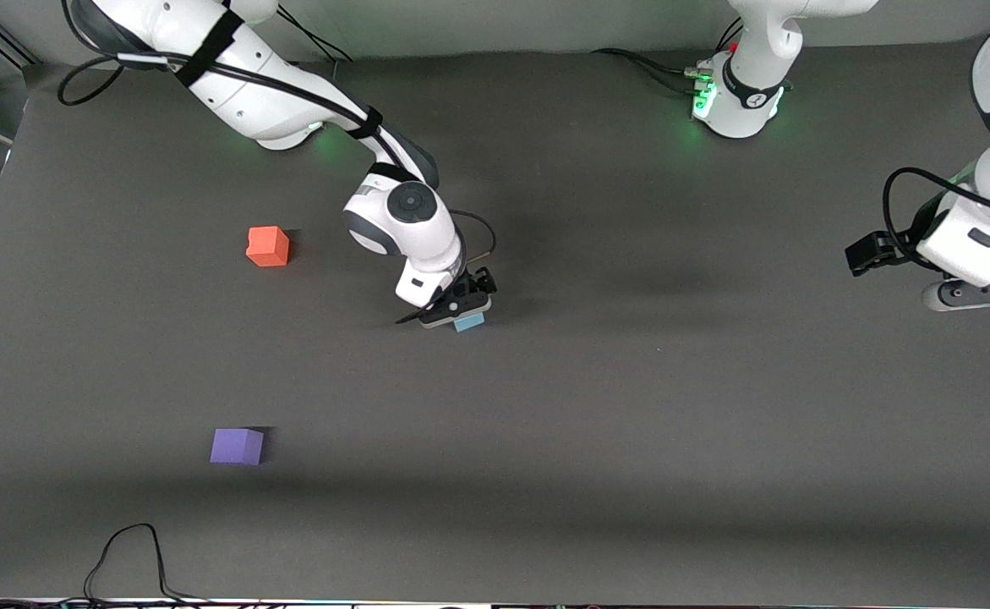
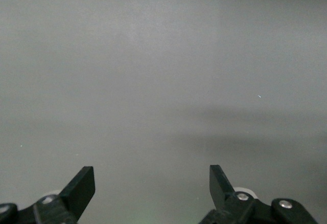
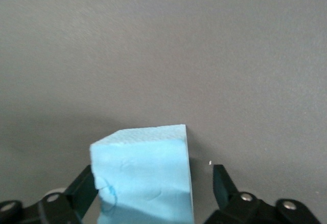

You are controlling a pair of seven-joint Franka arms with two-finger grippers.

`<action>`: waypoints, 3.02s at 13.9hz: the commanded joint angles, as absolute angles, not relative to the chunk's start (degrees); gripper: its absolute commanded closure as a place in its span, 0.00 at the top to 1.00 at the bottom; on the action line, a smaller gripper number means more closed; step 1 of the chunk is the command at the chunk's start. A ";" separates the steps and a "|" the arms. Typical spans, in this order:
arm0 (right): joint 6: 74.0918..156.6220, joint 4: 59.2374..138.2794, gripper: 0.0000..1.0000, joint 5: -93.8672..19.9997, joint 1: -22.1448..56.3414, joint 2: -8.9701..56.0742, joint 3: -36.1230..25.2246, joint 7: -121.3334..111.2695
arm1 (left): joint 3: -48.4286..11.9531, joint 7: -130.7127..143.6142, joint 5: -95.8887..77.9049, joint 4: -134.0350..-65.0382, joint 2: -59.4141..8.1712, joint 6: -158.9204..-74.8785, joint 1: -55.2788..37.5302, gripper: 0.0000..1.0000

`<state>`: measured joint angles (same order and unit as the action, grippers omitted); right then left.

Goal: Place blue block between orange and purple blocks

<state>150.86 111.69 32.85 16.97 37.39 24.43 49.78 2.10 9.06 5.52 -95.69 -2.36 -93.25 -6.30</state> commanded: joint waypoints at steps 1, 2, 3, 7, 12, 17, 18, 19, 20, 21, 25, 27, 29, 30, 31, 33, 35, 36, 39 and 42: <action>151.09 111.53 0.25 35.86 16.70 37.27 24.78 53.26 | 2.55 7.65 5.80 -93.17 -2.02 -89.39 -7.29 1.00; 150.82 111.53 0.16 35.60 16.53 36.83 24.79 53.44 | 2.72 6.25 5.80 -92.29 -2.28 -88.95 -6.77 1.00; 150.04 111.45 0.16 35.33 16.26 35.96 24.79 54.13 | 2.90 3.37 5.80 -92.29 -1.94 -88.16 -6.68 1.00; 142.66 112.23 0.16 31.40 12.75 29.02 25.23 53.80 | 3.51 -4.13 3.79 -90.80 -1.85 -86.22 -3.70 1.00; 141.41 122.22 0.17 16.19 10.81 16.46 11.82 32.91 | 3.25 -2.73 2.81 -90.61 -1.76 -85.96 -3.69 1.00; 154.03 133.14 0.22 13.36 10.72 14.40 -0.78 23.66 | 3.60 -3.95 2.64 -90.70 -1.76 -85.52 -2.90 1.00; 157.90 133.85 0.22 13.36 10.72 16.07 -2.44 23.12 | 3.69 -4.39 2.72 -90.79 -1.76 -85.08 -2.99 1.00; 159.59 133.86 0.22 13.36 10.64 17.56 -3.68 21.55 | 3.69 -4.66 2.81 -90.88 -1.76 -85.08 -2.99 1.00; 160.48 133.86 0.22 13.36 10.63 18.45 -4.30 20.58 | 3.69 -4.83 2.73 -90.88 -1.76 -85.08 -2.99 1.00; 161.18 133.86 0.22 13.36 10.63 18.72 -5.09 20.39 | 3.69 -4.83 2.72 -90.88 -1.76 -85.08 -2.90 1.00; 163.20 134.21 0.35 13.36 10.63 20.39 -6.15 20.13 | 3.78 -4.92 2.55 -91.41 -1.67 -84.82 -2.46 1.00; 164.18 134.38 0.95 13.36 10.29 21.00 -6.15 20.21 | 3.78 -4.83 2.29 -91.32 -1.67 -84.73 -2.46 1.00; 163.31 134.38 1.00 13.36 9.76 19.87 -6.24 20.21 | 3.78 -4.83 2.29 -91.32 -1.67 -84.81 -2.46 1.00; 161.13 134.38 1.00 13.36 9.58 18.38 -6.24 20.21 | 3.78 -4.83 2.29 -91.23 -1.67 -84.90 -2.46 1.00; 157.45 134.12 1.00 13.36 9.58 15.76 -6.24 20.21 | 3.78 -4.83 2.29 -91.14 -1.67 -84.90 -2.46 1.00; 150.59 133.86 1.00 13.18 9.58 9.70 -6.24 20.21 | 3.78 -4.83 2.46 -91.05 -1.67 -84.73 -2.55 1.00; 145.48 133.60 1.00 13.10 9.58 3.46 -6.24 20.21 | 3.87 -4.83 2.11 -90.44 -1.67 -84.81 -2.37 1.00; 143.11 133.42 1.00 12.40 9.58 0.56 -6.24 20.13 | 3.95 -4.83 1.94 -89.66 -1.67 -84.90 -2.20 1.00; 130.49 127.91 1.00 2.07 9.67 -5.44 -6.24 13.48 | 4.13 -4.83 1.76 -88.16 -1.58 -84.81 -1.58 1.00; 112.81 115.70 1.00 -2.90 7.05 -6.24 -5.63 7.74 | 4.13 -4.66 1.85 -87.36 -1.76 -84.64 -1.58 1.00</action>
<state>120.97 122.99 -0.22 9.10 -7.00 -6.22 11.34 4.07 -3.69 2.58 -88.09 -2.10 -85.42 -1.78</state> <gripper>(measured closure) 0.000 0.000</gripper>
